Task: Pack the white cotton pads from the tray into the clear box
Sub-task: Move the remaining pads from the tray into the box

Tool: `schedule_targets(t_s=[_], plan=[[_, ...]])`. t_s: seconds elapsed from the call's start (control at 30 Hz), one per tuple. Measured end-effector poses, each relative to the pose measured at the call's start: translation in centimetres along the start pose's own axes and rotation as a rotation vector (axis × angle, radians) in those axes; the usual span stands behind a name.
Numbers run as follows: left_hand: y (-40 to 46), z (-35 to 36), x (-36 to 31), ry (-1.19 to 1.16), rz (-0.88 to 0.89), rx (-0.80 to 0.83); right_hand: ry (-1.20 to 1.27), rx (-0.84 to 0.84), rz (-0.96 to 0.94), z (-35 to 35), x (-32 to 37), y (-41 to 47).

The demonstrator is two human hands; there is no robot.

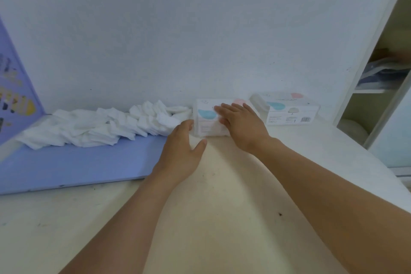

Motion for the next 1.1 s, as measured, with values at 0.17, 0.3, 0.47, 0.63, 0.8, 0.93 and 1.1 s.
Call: schedule_targets(t_s=[0.17,0.3,0.47,0.63,0.8,0.93,1.1], plan=[[0.0,0.0,0.0,0.092,0.007,0.034,-0.030,0.055,0.001,1.6,-1.0,4.3],[0.1,-0.2,0.4,0.088,-0.014,0.057,0.285,-0.105,0.133,-0.8,-2.6,4.8],[0.1,-0.3,0.1,0.104,-0.024,0.094,0.003,0.039,0.614,-3.6,-12.1,2.8],[-0.3,-0.3,-0.4,0.153,0.039,0.046,-0.098,0.201,0.489,-4.1,-14.7,-0.7],[-1.9,0.9,-3.4,0.170,0.354,-0.026,-0.239,0.244,0.401,-6.6,-11.2,-5.8],[-3.8,3.0,-5.7,-0.037,0.227,0.218,-0.237,0.088,0.135,-8.5,-5.3,-13.7],[-4.6,3.5,-5.6,-0.209,0.106,0.372,0.061,0.129,-0.081,-8.2,-3.6,-17.2]])
Point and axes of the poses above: each hand's wrist, its own y-axis towards the middle knuckle, its own z-axis out of the palm, x = y × z, the point moved 2 cm from there along y, towards the middle knuckle, and after that the axes turned 6 degrees about z, right-handed, at the moved point
